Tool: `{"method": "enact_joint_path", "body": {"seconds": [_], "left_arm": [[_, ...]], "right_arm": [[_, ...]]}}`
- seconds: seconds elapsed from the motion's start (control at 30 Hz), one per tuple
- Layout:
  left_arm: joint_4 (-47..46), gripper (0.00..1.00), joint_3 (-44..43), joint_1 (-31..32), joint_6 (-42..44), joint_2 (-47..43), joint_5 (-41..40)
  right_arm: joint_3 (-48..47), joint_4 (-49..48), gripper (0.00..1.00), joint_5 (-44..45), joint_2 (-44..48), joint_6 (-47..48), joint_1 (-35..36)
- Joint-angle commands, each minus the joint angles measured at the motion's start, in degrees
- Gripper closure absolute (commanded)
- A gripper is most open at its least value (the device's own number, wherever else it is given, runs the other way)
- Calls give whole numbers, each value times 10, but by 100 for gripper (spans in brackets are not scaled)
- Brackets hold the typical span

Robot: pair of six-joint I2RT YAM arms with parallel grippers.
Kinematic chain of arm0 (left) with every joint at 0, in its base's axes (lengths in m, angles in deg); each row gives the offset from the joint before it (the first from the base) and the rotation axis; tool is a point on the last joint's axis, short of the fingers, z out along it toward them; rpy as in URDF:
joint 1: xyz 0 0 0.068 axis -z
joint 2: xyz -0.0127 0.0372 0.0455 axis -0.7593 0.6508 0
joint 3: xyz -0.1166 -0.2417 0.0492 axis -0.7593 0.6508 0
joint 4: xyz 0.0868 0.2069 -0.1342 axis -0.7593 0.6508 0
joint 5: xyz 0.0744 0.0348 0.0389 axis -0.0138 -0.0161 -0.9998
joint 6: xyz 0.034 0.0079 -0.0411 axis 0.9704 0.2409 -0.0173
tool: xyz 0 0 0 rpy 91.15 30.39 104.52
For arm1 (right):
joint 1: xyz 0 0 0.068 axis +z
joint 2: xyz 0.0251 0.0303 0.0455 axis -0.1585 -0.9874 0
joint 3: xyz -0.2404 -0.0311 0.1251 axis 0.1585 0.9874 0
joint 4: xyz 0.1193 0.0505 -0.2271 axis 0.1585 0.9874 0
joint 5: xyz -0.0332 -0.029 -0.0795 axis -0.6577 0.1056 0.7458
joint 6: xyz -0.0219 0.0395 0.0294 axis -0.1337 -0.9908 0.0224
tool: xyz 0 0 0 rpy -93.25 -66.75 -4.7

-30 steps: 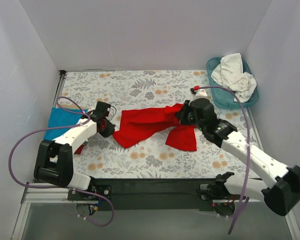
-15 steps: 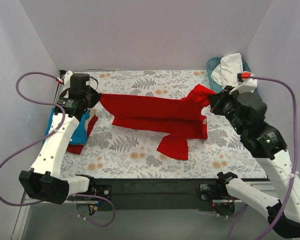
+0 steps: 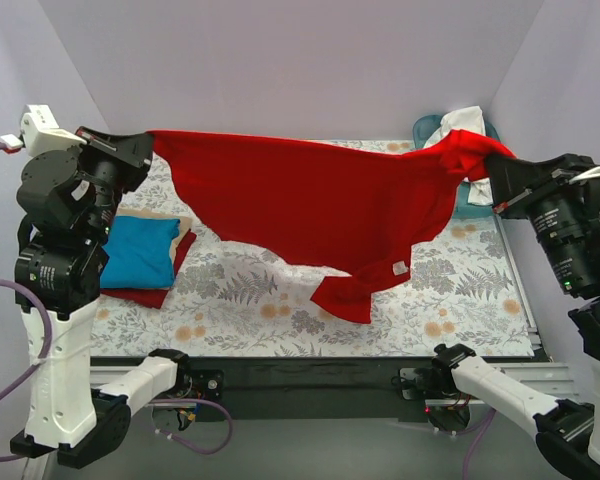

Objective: Fold and stack the t-shirts
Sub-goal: Flatten the tshirt out

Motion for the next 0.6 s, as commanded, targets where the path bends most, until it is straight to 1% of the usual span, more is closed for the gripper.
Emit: {"method": "enact_joint_path", "body": {"seconds": [0.0,0.07,0.17,0.27,0.3,0.33,0.37,0.4,0.47,0.5,0.53,0.57], "left_arm": [[4,100,-41,-6,16,40,-9],[-10,100,-45,-6,12,60,-3],[-52,100,-21,-6,1,94,4],[-120,100,36,-6,-9,132,16],[-179,100,68,-6,-9,142,19],[-210,100,80,-7,-8,158,20],[-237,100,80,-8,-6,194,19],[-276,100,75,-8,3,223,18],[-291,100,5,-18,10,279,15],[-290,100,-36,-23,13,340,21],[-286,100,-111,-41,10,366,47],[-278,100,-158,-52,6,395,60]], "right_arm": [[-49,-15,99,36,-24,30,-1],[-64,-19,99,35,-47,38,-1],[-50,-46,99,18,-100,45,-2],[-34,-98,99,-1,-165,55,-6],[-31,-113,99,-28,-204,56,-29],[-23,-136,99,-51,-222,54,-45],[-18,-197,99,-79,-240,47,-63],[-21,-225,99,-122,-281,38,-96],[-58,-270,99,-149,-330,26,-119],[-97,-269,99,-166,-388,32,-127],[-166,-269,99,-166,-415,38,-129],[-204,-269,99,-167,-453,40,-130]]}}
